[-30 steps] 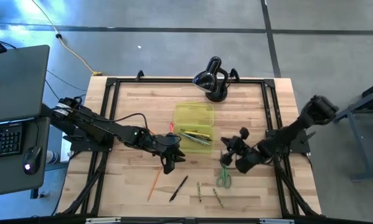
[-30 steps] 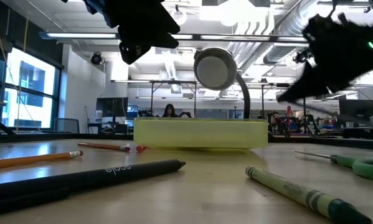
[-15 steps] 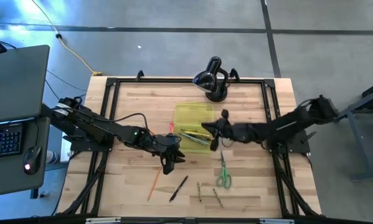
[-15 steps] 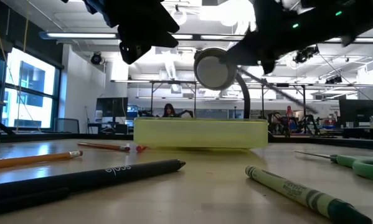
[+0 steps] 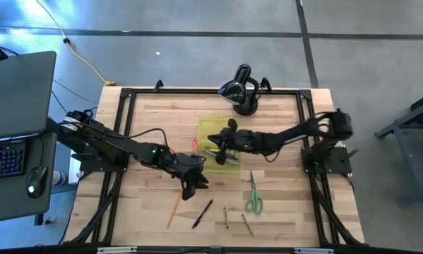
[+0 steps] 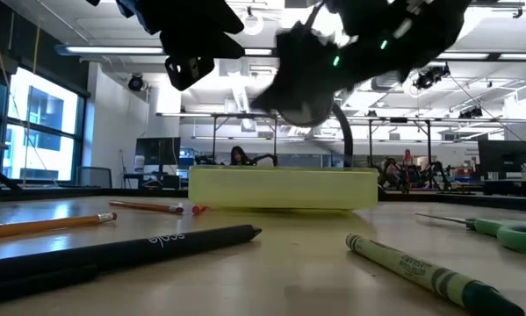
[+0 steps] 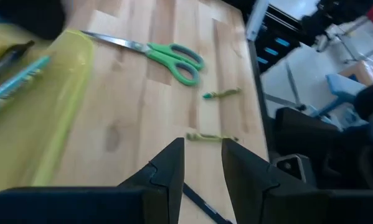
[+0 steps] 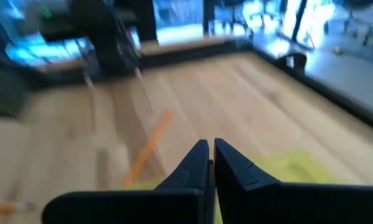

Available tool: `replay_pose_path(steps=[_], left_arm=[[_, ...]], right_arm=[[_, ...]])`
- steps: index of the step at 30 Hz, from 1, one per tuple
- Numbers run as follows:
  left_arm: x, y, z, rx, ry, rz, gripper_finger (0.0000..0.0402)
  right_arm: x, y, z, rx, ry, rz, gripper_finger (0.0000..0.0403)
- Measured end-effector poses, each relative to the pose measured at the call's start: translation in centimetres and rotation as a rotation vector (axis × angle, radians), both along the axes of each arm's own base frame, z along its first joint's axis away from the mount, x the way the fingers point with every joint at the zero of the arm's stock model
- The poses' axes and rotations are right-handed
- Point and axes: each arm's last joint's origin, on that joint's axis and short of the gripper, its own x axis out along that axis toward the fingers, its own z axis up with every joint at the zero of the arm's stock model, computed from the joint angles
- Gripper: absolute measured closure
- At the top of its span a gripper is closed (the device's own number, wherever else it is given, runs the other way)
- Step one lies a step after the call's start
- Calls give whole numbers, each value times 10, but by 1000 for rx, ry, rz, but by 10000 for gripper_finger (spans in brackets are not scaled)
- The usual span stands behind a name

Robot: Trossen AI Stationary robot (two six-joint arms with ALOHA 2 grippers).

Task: Pick & place school supplies into a supply box
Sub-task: Put the blue pencil into the yellow school supply box

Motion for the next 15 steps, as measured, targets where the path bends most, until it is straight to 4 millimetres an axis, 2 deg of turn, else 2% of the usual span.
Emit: replay_pose_path(steps=[7, 15], left_arm=[[0, -1, 0, -21, 7, -33, 261], [0, -1, 0, -20, 8, -33, 261]], right_arm=[[19, -2, -16, 60, 27, 41, 402], [18, -2, -34, 88, 128, 47, 402]])
